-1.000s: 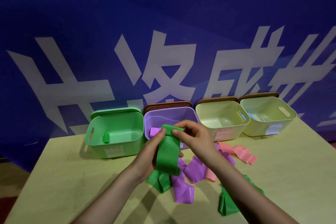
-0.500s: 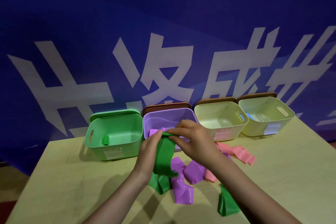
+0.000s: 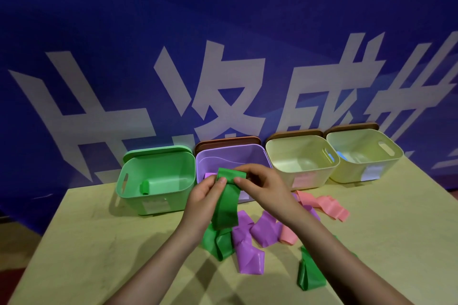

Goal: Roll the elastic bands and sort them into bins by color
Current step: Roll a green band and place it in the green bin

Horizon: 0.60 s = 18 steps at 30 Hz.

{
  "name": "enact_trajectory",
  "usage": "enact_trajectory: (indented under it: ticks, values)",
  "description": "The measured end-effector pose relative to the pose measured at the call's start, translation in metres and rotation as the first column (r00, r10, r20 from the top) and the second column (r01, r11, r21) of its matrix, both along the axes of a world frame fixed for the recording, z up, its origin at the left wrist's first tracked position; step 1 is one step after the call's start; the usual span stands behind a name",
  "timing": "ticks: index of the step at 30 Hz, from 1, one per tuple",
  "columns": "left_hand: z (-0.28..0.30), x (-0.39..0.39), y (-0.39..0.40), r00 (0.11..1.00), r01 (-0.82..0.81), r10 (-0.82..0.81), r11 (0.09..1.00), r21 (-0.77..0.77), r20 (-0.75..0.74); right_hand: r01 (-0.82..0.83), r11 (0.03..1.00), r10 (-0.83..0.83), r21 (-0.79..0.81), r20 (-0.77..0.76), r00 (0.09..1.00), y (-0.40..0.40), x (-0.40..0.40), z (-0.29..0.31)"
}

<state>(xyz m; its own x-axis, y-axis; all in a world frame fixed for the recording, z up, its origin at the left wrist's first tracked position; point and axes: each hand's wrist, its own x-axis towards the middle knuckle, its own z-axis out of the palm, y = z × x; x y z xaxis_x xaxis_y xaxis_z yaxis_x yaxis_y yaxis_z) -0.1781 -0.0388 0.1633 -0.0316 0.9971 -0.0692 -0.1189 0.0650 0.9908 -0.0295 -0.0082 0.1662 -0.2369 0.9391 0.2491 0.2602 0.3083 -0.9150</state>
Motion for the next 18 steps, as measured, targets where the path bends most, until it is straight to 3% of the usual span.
enact_trajectory:
  ticks: [4, 9, 14, 18]
  values:
    - [-0.005, 0.000, 0.003, 0.999, -0.037, 0.036, 0.998, -0.053, -0.019, 0.038, 0.999, -0.036, 0.039, -0.035, 0.999, 0.000, -0.004, -0.004]
    - [-0.008, 0.004, 0.007, 0.996, -0.070, 0.066, 0.995, -0.069, -0.061, 0.112, 0.972, -0.120, 0.205, 0.030, 0.992, 0.001, -0.009, -0.011]
    - [-0.009, 0.007, 0.009, 0.995, -0.098, 0.102, 0.984, -0.152, 0.015, 0.086, 0.929, -0.165, 0.360, 0.194, 0.967, 0.002, -0.006, -0.014]
    - [-0.008, 0.006, 0.009, 0.995, -0.024, 0.038, 0.989, -0.148, 0.090, -0.070, 0.866, -0.140, 0.495, 0.374, 0.917, 0.006, 0.001, -0.013]
